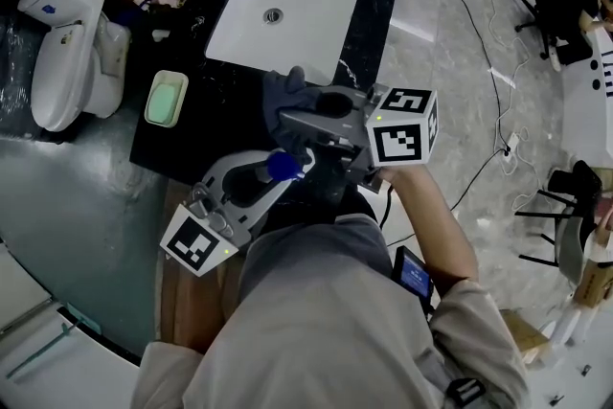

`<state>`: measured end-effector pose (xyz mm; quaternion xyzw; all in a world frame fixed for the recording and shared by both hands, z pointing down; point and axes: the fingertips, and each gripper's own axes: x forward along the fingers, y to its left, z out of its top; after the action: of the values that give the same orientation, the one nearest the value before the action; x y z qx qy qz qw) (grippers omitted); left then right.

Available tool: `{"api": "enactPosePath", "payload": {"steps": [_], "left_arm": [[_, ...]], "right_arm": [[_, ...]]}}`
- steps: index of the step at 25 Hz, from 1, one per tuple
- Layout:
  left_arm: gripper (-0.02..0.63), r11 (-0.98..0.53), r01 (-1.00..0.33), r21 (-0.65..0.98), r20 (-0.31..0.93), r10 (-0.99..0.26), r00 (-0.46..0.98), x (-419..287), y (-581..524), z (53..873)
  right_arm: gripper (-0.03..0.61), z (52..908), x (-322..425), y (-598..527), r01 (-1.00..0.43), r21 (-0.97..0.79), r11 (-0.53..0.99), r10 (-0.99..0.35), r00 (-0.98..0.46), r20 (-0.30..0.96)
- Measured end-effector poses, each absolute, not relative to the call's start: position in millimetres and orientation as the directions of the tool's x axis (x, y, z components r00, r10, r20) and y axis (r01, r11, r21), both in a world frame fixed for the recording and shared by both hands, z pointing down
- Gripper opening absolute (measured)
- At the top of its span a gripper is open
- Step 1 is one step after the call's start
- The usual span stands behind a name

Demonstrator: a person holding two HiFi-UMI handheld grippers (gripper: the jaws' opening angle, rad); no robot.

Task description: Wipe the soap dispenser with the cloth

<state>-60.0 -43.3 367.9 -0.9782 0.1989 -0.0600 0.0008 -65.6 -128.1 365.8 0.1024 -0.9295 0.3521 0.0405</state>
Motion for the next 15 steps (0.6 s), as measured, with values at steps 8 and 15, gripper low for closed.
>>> {"api": "enactPosePath", "payload": {"steps": [8,15], "left_arm": [[0.083,-0.915,-0.402,-0.040,0.102,-0.404,0.909,-66,-46,371],[0.083,-0.914,-0.406,-0.026,0.096,-0.406,0.909,-67,-45,370]], "right_arm": [[0.072,342,-61,-126,-0.172,-0.675,0.718,-0.181,-0.982,0.057],[0.072,342,-54,-127,-0.205,-0.669,0.715,-0.219,-0.974,0.064]]}}
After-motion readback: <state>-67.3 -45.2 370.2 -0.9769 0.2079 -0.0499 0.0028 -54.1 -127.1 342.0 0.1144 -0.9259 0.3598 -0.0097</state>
